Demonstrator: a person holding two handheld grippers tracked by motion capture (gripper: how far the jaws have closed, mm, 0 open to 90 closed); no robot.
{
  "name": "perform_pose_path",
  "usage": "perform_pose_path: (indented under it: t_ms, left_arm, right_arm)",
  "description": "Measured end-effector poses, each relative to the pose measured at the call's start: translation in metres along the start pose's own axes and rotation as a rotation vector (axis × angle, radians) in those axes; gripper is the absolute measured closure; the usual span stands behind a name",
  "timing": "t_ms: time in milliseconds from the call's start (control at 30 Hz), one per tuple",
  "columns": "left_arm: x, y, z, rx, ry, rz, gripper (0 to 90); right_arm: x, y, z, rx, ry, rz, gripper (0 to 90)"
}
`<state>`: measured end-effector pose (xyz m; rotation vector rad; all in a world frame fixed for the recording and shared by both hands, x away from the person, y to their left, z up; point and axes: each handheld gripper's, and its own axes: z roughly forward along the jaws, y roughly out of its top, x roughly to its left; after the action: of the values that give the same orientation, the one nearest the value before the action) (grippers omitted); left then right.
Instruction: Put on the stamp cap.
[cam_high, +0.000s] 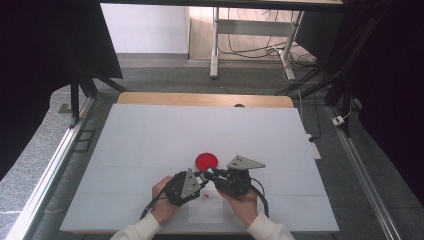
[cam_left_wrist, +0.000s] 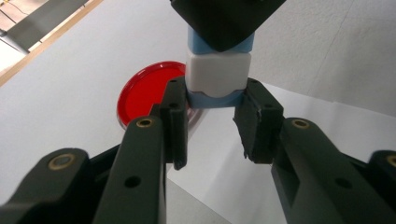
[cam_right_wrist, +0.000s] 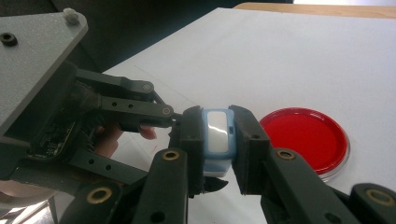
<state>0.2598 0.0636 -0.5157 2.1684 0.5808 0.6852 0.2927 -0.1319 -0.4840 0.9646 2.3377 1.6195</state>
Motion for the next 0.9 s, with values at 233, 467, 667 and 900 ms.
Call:
perform_pose_path:
  t_ms: [233,467,667,900]
  left_arm:
    - [-0.0002,0.0001,-0.0008,-0.003,0.0,-0.003,65.2]
    - [0.0009,-0.0004,-0.0002,-0.001,-0.016,-0.018,65.1]
    - [0.0021,-0.0023,0.0021,0.005,-0.019,-0.029,65.0]
    - [0.0028,-0.0041,0.0039,0.006,-0.028,-0.03,64.0]
  right_arm:
    - [-0.0012,-0.0006,-0.0005,-0.004,0.009,0.02,75.5]
    - [-0.0056,-0.0027,-0.0006,-0.01,0.026,0.072,75.4]
    - [-0.0061,-0.0013,-0.0021,-0.015,0.018,0.056,75.3]
    - [-0.005,-0.0021,-0.0007,-0.012,0.01,0.033,75.2]
